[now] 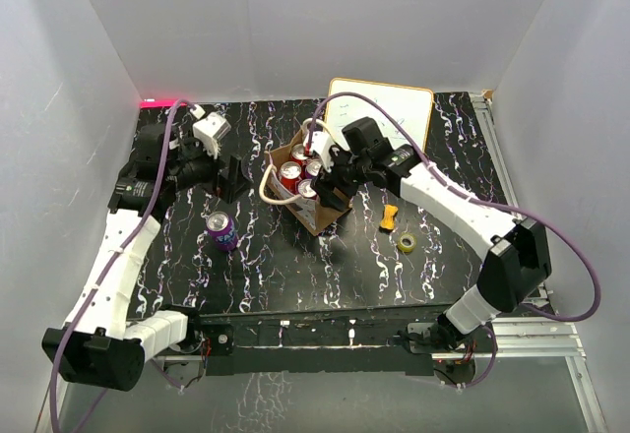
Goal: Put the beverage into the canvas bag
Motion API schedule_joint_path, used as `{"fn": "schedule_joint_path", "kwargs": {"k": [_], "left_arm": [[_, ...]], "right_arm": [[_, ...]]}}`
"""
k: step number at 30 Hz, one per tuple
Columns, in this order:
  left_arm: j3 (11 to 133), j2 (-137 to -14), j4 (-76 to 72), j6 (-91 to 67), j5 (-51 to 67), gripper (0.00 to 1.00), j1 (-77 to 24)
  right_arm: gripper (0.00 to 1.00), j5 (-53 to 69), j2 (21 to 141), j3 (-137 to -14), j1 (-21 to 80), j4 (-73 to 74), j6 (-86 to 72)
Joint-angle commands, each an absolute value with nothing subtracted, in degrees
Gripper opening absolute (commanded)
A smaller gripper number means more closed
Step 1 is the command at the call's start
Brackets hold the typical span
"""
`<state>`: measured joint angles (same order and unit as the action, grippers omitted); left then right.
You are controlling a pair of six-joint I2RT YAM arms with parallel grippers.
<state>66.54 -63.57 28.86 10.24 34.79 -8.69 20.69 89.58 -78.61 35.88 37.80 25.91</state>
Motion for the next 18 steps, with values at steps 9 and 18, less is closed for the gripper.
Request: {"fn": "schedule_joint_path", "kwargs": {"k": [9, 18], "left_arm": [[60.0, -61.4, 48.2, 22.9, 15.8, 0.97, -8.1], [56.0, -65.3, 44.1, 24.6, 12.0, 0.97, -8.5]], "right_arm": [[0.78, 22.7, 83.1, -79.8, 35.8, 37.5, 24.9], [0.79, 22.2, 82.3, -78.6, 35.6, 37.2, 25.0]]}}
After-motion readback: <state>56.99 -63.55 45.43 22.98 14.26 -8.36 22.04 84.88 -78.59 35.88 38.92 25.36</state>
